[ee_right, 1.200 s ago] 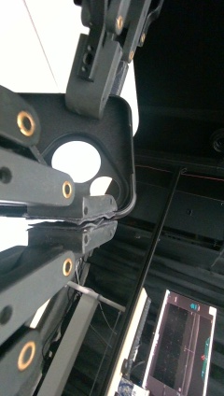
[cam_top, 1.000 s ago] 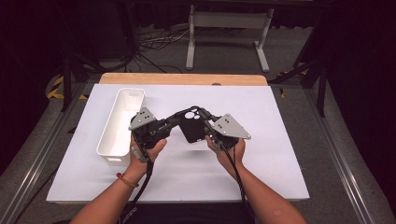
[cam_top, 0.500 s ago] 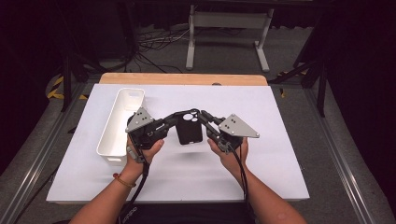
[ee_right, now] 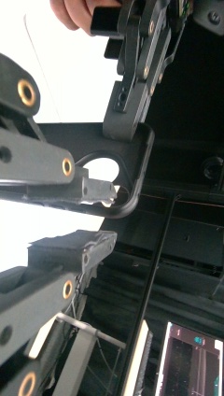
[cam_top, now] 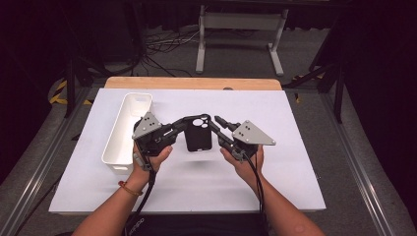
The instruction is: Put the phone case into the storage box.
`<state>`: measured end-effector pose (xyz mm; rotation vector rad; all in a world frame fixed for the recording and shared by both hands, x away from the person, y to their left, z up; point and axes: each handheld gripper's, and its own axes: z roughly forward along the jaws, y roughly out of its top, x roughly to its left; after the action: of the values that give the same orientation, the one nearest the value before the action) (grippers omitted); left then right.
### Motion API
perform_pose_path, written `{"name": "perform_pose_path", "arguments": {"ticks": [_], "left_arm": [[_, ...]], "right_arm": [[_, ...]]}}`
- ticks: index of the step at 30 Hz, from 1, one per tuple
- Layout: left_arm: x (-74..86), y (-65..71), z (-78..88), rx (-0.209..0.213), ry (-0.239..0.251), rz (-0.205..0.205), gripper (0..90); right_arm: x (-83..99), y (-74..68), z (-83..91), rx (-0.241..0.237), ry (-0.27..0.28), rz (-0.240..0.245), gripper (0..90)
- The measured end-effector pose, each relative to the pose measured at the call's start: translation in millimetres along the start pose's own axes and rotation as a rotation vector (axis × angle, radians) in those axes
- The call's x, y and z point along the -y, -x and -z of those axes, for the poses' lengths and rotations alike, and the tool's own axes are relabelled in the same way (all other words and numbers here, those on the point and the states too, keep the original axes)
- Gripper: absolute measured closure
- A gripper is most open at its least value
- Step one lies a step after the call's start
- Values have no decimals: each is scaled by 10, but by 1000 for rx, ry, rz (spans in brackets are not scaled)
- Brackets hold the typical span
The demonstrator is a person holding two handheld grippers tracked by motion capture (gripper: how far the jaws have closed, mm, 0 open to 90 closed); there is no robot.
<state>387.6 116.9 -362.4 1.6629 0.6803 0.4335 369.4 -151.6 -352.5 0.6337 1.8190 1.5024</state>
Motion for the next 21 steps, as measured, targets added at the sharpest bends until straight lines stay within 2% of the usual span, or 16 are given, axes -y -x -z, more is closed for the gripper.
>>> {"name": "perform_pose_path", "arguments": {"ticks": [6,7,9,11,16,21], "left_arm": [[-7,-2,13,5,9,-1,835],[-13,-4,12,0,19,-5,835],[-25,-14,22,7,17,-7,835],[-35,-16,24,7,20,-12,835],[-57,-27,32,9,22,-24,835],[-71,-32,33,12,28,-28,835]], "right_arm": [[4,7,15,-13,-28,27,679],[-4,28,4,-15,-49,36,645],[-9,41,7,-13,-49,41,632],[-28,82,39,-7,-44,61,570],[25,116,100,-4,-62,94,486],[111,162,166,5,-85,80,374]]}}
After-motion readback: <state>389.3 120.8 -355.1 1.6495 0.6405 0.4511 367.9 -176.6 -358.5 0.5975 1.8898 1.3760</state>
